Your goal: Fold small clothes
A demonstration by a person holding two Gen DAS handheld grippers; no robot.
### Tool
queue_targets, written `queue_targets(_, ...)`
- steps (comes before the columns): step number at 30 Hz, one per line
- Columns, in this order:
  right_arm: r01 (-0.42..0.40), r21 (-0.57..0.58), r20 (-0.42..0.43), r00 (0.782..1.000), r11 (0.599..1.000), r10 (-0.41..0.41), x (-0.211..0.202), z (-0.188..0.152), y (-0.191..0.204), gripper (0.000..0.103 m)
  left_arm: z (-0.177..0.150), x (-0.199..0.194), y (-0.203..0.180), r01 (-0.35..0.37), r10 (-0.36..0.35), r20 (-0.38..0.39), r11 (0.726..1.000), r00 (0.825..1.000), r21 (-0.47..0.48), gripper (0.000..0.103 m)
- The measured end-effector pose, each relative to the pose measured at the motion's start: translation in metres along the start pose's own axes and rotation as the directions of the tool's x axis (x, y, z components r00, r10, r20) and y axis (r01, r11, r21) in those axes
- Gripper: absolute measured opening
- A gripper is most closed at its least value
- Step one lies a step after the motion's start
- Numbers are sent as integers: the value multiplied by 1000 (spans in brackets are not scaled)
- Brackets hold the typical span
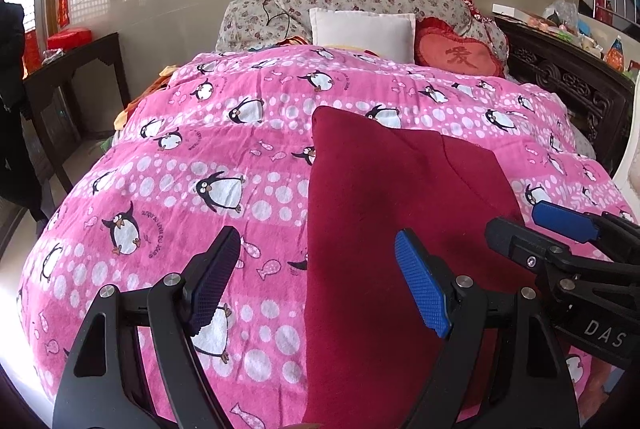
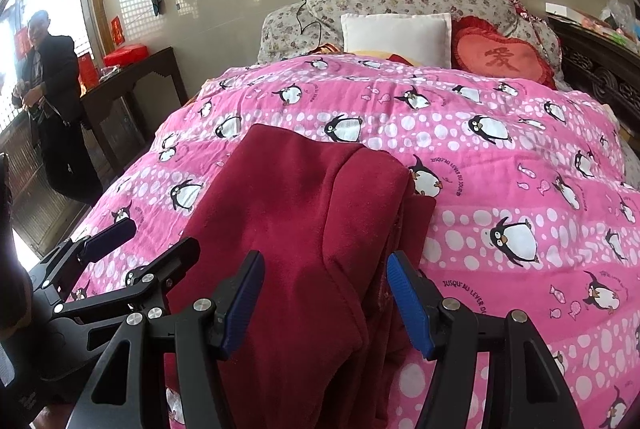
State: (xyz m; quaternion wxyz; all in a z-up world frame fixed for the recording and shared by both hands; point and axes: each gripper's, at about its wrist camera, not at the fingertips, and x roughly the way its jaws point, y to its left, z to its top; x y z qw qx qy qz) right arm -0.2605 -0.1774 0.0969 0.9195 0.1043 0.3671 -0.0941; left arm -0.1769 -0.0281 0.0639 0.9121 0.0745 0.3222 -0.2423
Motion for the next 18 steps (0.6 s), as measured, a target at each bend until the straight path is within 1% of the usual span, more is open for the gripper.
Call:
queue_targets(9,0,1,-2,1000,1000,0,0,-1,-1,62,1,-2,-1,-3,3,10,1000,1000,12,80)
queue_targets(16,1,-1,4,1000,1000,-1,-2,0,-2,62,0,-7,-5,-17,15,57,999,998,44,80)
queue_targets(18,1,2,2,1000,1000,-1,-2,0,-3,62,1,-8,-5,-17,14,59,999,998,45,80)
